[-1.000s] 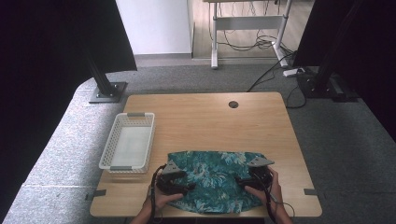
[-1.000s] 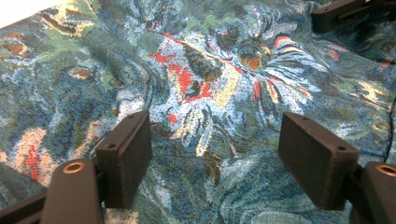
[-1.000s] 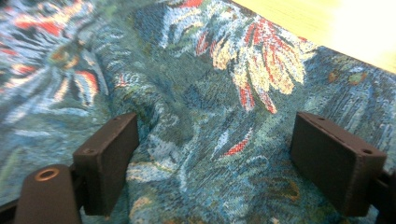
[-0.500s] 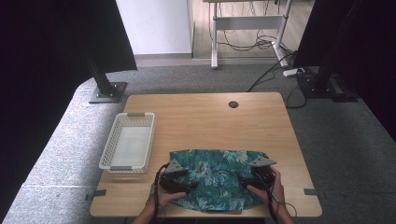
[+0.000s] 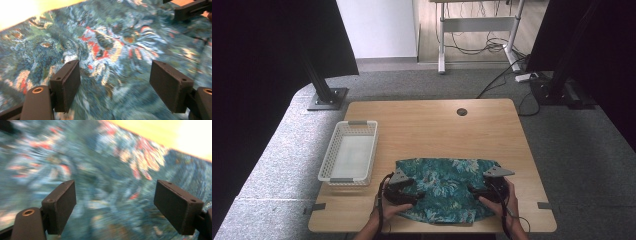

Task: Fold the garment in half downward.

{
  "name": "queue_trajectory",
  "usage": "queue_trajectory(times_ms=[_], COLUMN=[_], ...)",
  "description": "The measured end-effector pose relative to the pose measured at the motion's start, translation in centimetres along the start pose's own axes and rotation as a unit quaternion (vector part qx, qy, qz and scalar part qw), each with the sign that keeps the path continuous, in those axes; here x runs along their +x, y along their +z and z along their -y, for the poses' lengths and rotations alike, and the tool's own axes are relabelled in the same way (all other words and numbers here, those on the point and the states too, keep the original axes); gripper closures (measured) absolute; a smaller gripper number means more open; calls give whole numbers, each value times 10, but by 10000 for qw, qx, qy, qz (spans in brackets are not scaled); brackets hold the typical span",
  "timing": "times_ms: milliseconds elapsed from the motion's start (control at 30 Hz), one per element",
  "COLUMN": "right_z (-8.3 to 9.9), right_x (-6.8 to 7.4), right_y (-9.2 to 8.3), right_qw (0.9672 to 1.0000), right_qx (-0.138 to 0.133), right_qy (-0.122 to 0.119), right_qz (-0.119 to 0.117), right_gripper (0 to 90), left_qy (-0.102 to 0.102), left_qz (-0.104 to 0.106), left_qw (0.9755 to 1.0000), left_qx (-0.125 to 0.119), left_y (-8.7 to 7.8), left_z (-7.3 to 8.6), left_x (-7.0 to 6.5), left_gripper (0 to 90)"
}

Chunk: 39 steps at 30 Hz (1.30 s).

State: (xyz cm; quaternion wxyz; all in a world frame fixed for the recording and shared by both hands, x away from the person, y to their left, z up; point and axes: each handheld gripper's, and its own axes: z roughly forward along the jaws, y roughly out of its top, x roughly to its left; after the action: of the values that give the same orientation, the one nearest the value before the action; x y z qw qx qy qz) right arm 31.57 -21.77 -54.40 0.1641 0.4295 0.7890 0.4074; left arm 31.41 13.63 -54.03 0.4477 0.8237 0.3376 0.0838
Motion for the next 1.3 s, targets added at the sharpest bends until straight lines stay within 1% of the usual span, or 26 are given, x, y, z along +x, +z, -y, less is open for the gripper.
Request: queue_trajectory(times_ms=[33,67,100,133,200,233,267,333,367,400,433,533,667,700,767,933,1033,1100,1167,1300], right_z=[-1,-1,0,0,5,8,11,18,20,25,25,34,43,43,52,63,66,66,66,66], right_x=[6,11,17,17,23,27,30,34,37,41,41,50,54,54,55,55,53,52,52,53], right_y=[-8,-15,-24,-24,-32,-36,-38,-43,-45,-49,-49,-58,-67,-67,-72,-76,-75,-74,-73,-73], right_qw=[9999,9996,9990,9990,9981,9978,9977,9967,9965,9957,9957,9950,9954,9954,9962,9971,9975,9977,9977,9979], right_qx=[-102,-218,-313,-313,-388,-377,-384,-403,-411,-413,-413,-441,-453,-453,-396,-292,-240,-203,-189,-200], right_qy=[-34,-49,-31,-31,-15,-14,-31,12,15,-1,-1,-66,-91,-91,-86,-59,-50,-63,-60,-85], right_qz=[-63,-153,-329,-329,-485,-552,-565,-705,-733,-833,-833,-897,-837,-837,-776,-701,-663,-637,-647,-617], right_gripper=[181,183,182,182,181,178,178,177,175,175,175,172,174,174,176,179,182,184,187,188], left_qy=[95,135,185,185,162,131,121,129,128,118,115,158,177,177,215,207,195,140,134,106], left_qz=[-40,-57,-45,-45,-7,27,45,45,55,68,76,80,64,64,32,1,-43,-5,-5,-29], left_qw=[9999,9999,9998,9998,9998,9999,9999,9999,9999,9998,9998,9997,9996,9996,9995,9995,9995,9996,9998,9997], left_qx=[15,9,-13,-13,-75,-96,-90,-79,-90,-109,-117,-158,-204,-204,-214,-257,-255,-233,-176,-239], left_y=[-5,-9,-18,-18,-28,-32,-35,-41,-43,-46,-49,-59,-67,-67,-70,-71,-70,-68,-66,-67], left_z=[1,1,5,5,12,15,19,26,28,31,34,46,55,55,58,58,58,59,59,58], left_x=[-4,-6,-11,-11,-16,-18,-20,-24,-25,-27,-28,-36,-42,-42,-44,-44,-42,-40,-39,-39], left_gripper=[240,237,234,233,232,232,231,226,226,226,226,225,223,223,222,222,222,223,222,218])
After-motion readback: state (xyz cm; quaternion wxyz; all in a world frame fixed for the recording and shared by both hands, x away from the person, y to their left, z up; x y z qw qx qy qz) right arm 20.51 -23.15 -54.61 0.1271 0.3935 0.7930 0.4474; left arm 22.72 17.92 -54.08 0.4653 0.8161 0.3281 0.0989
